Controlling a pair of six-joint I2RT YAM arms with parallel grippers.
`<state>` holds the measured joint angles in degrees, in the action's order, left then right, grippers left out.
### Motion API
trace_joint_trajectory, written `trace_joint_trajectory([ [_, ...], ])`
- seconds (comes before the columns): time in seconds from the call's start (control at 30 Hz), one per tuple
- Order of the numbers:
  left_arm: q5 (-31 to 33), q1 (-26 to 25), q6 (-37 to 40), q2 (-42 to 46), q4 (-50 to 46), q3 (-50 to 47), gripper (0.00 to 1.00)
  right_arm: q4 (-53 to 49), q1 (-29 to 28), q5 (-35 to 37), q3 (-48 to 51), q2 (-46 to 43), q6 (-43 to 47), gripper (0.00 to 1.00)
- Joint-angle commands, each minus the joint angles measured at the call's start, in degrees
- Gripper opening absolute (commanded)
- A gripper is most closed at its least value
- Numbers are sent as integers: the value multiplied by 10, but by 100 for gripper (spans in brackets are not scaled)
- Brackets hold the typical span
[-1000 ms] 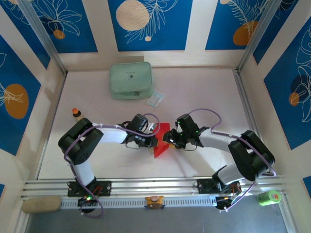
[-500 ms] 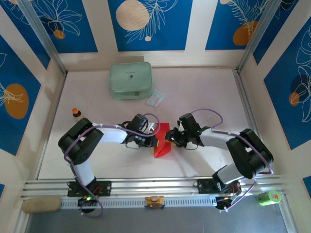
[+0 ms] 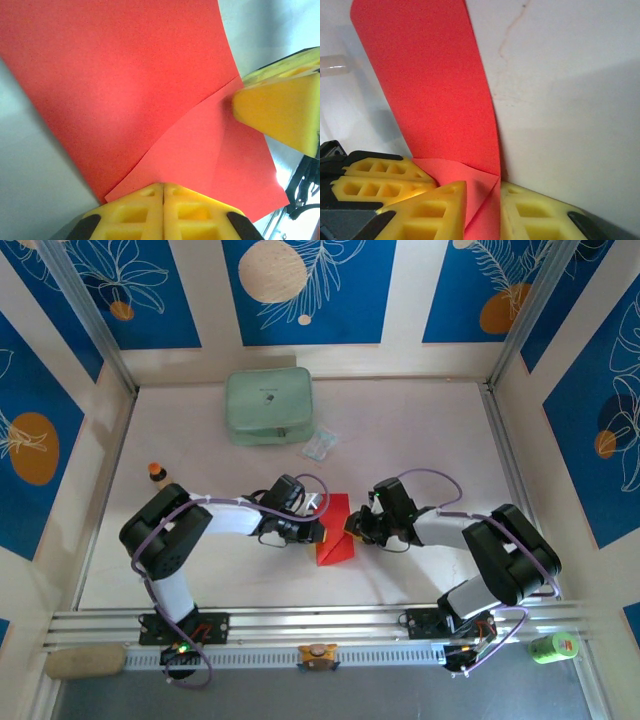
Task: Fold a paper plane with a square sheet of paper (pick it up from the middle)
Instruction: Turn over the paper at the center of the table.
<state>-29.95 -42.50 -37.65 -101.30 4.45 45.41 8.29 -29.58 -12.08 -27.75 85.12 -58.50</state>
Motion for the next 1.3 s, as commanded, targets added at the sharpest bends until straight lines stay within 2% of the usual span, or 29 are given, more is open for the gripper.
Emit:
trace_joint_trajectory([
  [0.0, 6, -3, 5, 13, -27, -4, 10, 30, 5, -19, 13, 7, 12, 21],
  [0.53, 8, -3, 5, 16, -32, -4, 14, 88, 13, -43, 26, 30, 13, 13],
  [0.83, 23, -3, 8, 46, -41, -6, 22, 69, 20, -42, 29, -3, 23, 8],
  [0.97, 60, -3, 19, 91, -63, -9, 25, -3, 21, -17, 10, -49, 49, 6],
  [1.27, 199, -1, 50, 213, -145, -17, 30, -309, 10, 177, -103, -191, 149, 6],
])
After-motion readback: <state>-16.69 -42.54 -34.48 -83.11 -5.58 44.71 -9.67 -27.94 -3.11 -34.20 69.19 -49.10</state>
